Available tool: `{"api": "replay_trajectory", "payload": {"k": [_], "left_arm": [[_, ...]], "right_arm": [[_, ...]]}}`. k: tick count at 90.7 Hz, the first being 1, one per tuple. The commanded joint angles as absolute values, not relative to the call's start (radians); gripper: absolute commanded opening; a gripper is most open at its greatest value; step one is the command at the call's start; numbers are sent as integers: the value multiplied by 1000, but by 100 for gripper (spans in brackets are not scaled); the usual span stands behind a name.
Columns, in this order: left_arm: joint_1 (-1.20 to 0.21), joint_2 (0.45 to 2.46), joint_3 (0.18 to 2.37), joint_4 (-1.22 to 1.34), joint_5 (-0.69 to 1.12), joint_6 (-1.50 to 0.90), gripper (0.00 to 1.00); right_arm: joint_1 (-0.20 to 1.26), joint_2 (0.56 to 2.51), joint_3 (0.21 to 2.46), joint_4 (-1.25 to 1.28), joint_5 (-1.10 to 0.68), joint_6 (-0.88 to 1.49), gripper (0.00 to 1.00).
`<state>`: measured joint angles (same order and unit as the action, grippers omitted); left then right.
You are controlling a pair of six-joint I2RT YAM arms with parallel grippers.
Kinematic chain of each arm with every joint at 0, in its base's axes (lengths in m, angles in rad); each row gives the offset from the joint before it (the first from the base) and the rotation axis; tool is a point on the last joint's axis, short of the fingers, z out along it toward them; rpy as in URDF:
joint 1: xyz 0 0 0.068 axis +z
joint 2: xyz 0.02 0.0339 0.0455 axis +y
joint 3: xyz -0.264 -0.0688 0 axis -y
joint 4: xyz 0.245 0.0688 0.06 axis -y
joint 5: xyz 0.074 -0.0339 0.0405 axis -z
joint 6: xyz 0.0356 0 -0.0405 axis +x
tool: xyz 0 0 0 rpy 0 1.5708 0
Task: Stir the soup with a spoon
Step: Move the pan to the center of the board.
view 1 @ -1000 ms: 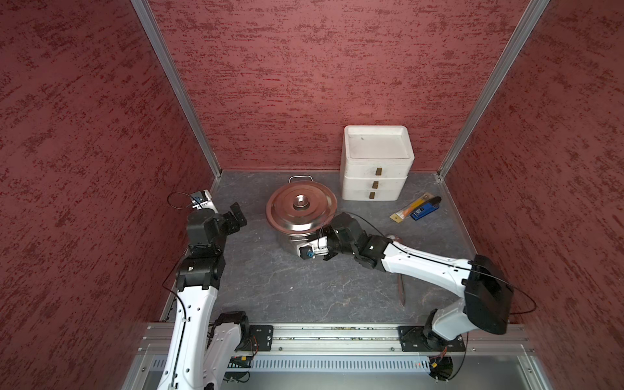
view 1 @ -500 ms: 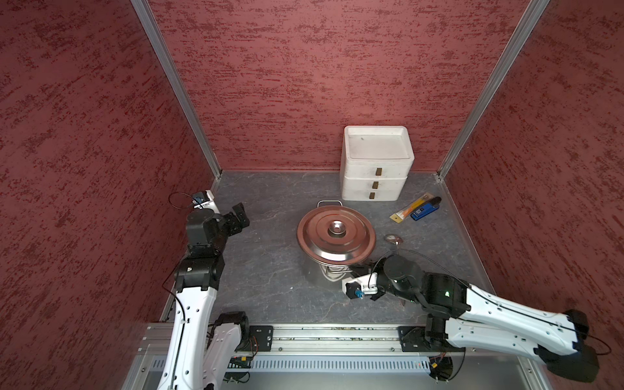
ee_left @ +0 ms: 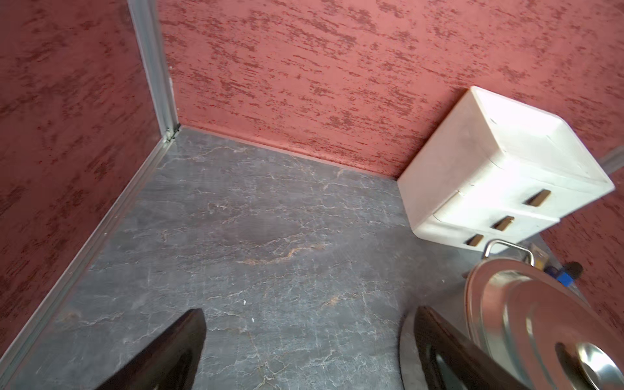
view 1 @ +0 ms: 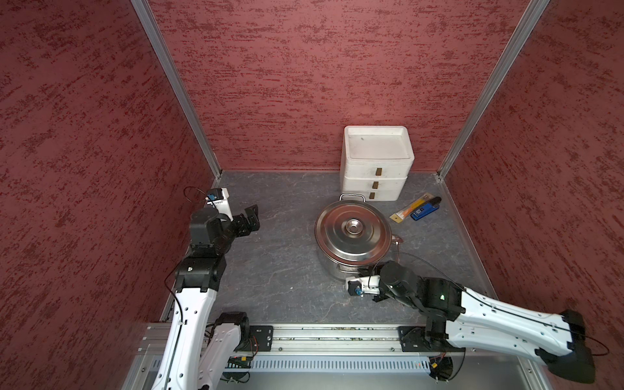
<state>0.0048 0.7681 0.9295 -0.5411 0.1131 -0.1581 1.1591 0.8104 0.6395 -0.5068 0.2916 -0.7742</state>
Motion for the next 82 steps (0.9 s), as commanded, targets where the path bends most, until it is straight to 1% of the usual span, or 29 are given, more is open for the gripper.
{"api": "replay_trajectory", "payload": {"k": [1, 5, 6, 7, 8, 16, 26, 27, 28, 29, 33, 40, 51, 56, 60, 68, 74, 82], "left_arm": [[-49, 781, 959, -570, 150, -96, 100], [-79, 787, 964, -574, 139, -86, 100], [-89, 788, 965, -576, 135, -83, 100], [-99, 791, 967, -578, 130, -82, 100], [-106, 793, 970, -580, 123, -82, 100], [-183, 822, 1000, -604, 61, -87, 100], [-291, 883, 1061, -667, 18, -133, 100], [-304, 893, 1068, -677, 11, -140, 100], [-316, 903, 1076, -685, 4, -148, 100], [-326, 913, 1087, -694, -2, -155, 100], [-373, 952, 1122, -731, -24, -187, 100], [-453, 1031, 1200, -811, -51, -239, 100], [-592, 1167, 1355, -955, -78, -315, 100], [-644, 1235, 1429, -1022, -75, -349, 100], [-668, 1296, 1495, -1088, -53, -377, 100], [-717, 1397, 1621, -1199, 1, -420, 100], [-754, 1468, 1715, -1268, 28, -437, 100], [-817, 1571, 1849, -1347, 36, -457, 100]], "right_arm": [[1164, 795, 636, -528, 263, -735, 26], [1163, 790, 640, -534, 261, -733, 39], [1163, 788, 641, -535, 259, -733, 39], [1163, 786, 642, -538, 259, -733, 44], [1163, 783, 644, -540, 256, -734, 44], [1164, 756, 666, -586, 216, -736, 59], [1164, 715, 703, -631, 166, -728, 72], [1164, 711, 707, -633, 165, -724, 74], [1163, 708, 713, -635, 165, -718, 74], [1163, 704, 719, -636, 166, -712, 77], [1163, 696, 741, -630, 195, -667, 82], [1164, 706, 799, -617, 296, -536, 90], [1151, 801, 927, -666, 440, -350, 95], [1101, 862, 998, -723, 484, -229, 96], [1034, 930, 1067, -795, 487, -112, 96], [835, 1011, 1160, -911, 398, 77, 92], [698, 1014, 1173, -937, 363, 180, 90], [533, 985, 1157, -949, 292, 281, 91]]}}
